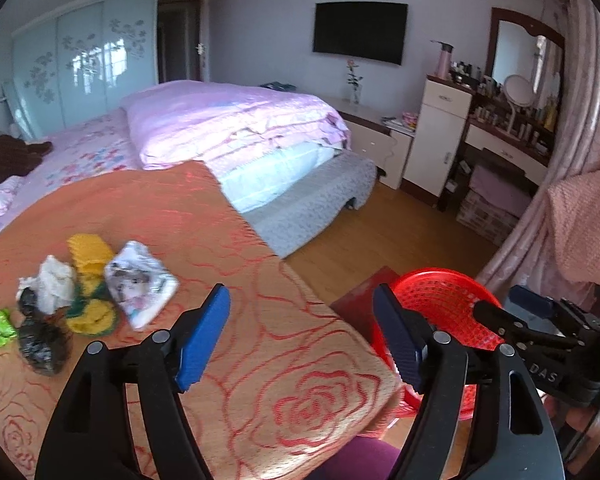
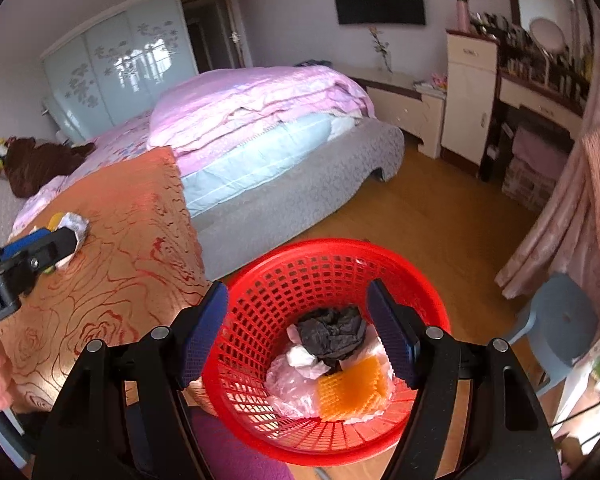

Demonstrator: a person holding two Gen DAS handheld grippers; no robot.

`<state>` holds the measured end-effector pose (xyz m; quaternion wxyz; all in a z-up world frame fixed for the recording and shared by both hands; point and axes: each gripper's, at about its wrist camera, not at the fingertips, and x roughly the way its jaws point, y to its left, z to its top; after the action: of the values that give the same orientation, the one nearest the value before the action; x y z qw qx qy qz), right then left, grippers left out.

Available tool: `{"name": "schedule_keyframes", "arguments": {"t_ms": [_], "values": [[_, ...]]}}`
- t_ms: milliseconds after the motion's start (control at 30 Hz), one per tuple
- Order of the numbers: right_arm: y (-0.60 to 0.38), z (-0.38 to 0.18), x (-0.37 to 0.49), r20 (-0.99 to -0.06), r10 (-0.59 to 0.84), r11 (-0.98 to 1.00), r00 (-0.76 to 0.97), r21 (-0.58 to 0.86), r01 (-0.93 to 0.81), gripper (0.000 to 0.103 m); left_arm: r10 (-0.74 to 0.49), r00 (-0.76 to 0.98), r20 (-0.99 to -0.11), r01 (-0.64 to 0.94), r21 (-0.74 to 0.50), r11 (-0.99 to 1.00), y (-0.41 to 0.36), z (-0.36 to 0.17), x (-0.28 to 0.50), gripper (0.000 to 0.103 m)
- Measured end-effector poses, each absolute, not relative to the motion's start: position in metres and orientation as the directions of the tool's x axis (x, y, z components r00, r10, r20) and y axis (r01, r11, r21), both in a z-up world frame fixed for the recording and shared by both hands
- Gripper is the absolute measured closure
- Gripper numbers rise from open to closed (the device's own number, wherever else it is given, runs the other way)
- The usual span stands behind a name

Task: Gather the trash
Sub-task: 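Move both tools back over the trash on the bed, then grasp the black plastic bag with the left tool while the right tool grasps the cat-printed snack bag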

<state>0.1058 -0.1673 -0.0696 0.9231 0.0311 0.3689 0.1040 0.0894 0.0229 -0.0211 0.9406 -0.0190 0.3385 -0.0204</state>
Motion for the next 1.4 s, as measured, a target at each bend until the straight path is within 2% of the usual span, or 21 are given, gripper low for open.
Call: {"name": "schedule_keyframes", "arguments": {"t_ms": [567, 1033, 1233, 1400], "values": [[-0.117, -0.057, 0.097, -0.65, 0.255, 0.96, 0.716, 0.084, -0.265, 0.034, 0.125, 0.768, -0.628, -0.164, -0.005, 0.986, 0.09, -0.015, 0.068, 0.031], [-0.047, -0.036, 0.111, -0.617, 0.381, 0.914, 0.688, 0.143, -0.379, 0.034, 0.299, 0.694, -0.655, -0.428, -0.041, 0.903, 0.213, -0.026, 0.038, 0.031], [-0.012, -0.034, 0.111, -0.606, 0.449, 0.882, 0.656, 0.183, -0.435, 0.034, 0.288, 0.674, -0.68, -0.449, -0.067, 0.891, 0.241, -0.034, 0.036, 0.031], [-0.007, -0.046, 0.107, -0.631, 0.444, 0.878, 0.636, 0.167, -0.448, 0.034, 0.256, 0.68, -0.687, -0.406, -0.062, 0.912, 0.239, -0.04, 0.041, 0.031]]}}
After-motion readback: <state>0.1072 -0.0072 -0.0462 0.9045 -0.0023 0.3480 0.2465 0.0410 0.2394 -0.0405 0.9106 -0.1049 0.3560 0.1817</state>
